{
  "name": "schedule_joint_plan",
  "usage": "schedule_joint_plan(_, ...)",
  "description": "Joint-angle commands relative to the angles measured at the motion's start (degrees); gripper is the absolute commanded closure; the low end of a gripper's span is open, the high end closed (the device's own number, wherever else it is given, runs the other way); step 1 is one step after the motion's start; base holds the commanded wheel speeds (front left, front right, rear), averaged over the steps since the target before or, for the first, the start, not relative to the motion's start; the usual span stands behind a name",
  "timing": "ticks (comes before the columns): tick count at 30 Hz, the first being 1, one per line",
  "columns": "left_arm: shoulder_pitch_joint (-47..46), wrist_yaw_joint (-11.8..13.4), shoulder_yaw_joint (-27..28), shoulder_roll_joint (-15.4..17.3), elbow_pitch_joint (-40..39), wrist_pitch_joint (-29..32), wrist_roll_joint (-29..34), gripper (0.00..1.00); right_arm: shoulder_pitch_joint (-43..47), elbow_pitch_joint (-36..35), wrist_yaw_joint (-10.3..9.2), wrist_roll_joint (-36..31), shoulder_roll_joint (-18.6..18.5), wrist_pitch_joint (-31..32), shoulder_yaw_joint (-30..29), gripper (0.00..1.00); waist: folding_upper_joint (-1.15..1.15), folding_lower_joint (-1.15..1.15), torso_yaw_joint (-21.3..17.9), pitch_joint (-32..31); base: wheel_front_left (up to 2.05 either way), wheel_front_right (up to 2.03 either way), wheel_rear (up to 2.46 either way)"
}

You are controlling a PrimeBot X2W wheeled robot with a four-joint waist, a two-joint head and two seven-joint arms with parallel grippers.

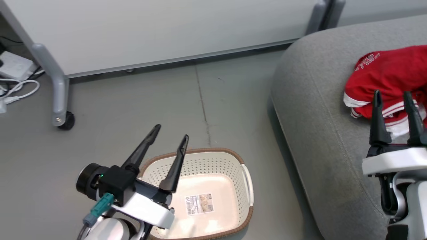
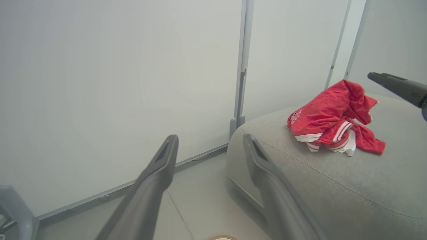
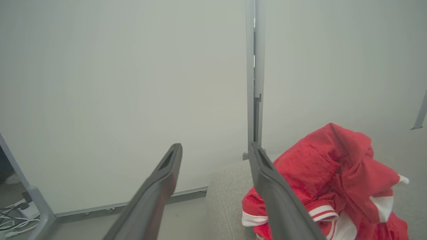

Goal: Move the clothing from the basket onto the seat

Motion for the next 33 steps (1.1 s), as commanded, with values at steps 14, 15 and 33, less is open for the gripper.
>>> schedule_joint_plan(14,2.3,4.5,11.6,0.5,4.0,-4.3,-5.0,0.0,8.8,-10.5,0.04,-1.3,1.8,6.2,3.1,0.0,0.0,0.0,6.7,-4.3,0.0,0.0,0.0)
schedule_joint_plan(15,2.8,4.7,12.3,0.7,4.3,-4.4,-5.0,0.0,9.3,-10.8,0.04,-1.3,1.8,6.3,3.2,0.0,0.0,0.0,6.9,-4.5,0.0,0.0,0.0)
schedule_joint_plan(33,13.0,2.8,23.7,-0.3,5.4,-4.8,-1.2,0.0,16.5,-13.2,0.04,-1.3,2.0,9.0,5.4,0.0,0.0,0.0,8.5,-8.8,0.0,0.0,0.0)
